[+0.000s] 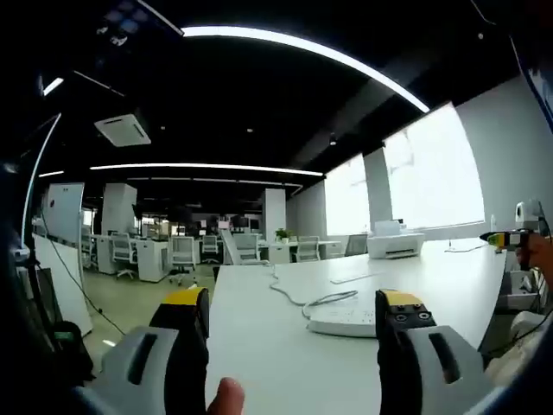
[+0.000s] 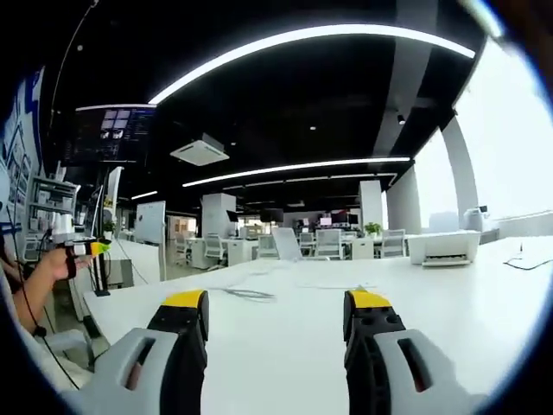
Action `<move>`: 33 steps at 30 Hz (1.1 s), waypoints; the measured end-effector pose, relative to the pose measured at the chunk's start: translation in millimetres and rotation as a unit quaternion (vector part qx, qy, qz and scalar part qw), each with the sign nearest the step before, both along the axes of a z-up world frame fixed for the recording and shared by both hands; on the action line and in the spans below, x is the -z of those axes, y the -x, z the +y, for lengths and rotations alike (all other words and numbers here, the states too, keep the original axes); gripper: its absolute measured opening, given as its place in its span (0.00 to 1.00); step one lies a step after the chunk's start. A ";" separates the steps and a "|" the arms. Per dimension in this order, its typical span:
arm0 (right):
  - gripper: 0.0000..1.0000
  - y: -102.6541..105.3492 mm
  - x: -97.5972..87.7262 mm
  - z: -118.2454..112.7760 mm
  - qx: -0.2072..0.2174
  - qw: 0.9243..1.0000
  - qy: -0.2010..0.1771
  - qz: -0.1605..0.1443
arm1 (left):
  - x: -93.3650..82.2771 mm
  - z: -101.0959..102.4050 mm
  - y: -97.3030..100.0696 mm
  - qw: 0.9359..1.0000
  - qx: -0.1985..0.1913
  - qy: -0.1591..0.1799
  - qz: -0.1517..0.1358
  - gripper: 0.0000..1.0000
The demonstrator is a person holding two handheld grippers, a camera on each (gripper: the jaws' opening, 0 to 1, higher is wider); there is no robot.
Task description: Pick up the power strip scattered on the table, fix it on the side mounting bracket of the table, and press the switch
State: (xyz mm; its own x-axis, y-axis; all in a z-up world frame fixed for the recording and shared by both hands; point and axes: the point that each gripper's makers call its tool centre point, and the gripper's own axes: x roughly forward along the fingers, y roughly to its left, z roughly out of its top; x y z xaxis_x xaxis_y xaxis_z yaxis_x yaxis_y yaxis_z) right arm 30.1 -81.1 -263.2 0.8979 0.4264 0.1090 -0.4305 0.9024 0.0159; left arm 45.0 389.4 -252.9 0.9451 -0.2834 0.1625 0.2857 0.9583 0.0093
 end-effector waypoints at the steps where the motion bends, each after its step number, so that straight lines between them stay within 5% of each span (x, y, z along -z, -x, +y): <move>1: 0.59 -0.1 0.1 0.3 -0.001 1.000 0.000 0.000 | 0.2 -0.3 -0.2 1.000 0.000 0.000 0.000 0.82; 33: 0.59 1.2 -1.0 6.1 -0.006 1.000 -0.005 -0.003 | 2.9 -5.8 -1.3 1.000 0.008 0.002 0.005 0.82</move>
State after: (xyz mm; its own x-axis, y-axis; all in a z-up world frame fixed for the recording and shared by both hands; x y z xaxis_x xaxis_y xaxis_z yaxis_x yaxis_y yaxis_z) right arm 29.0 -75.1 -262.2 0.8920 0.4365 0.1178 -0.4419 0.8968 0.0228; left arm 46.3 383.6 -255.9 0.9419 -0.2985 0.1543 0.3017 0.9534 0.0029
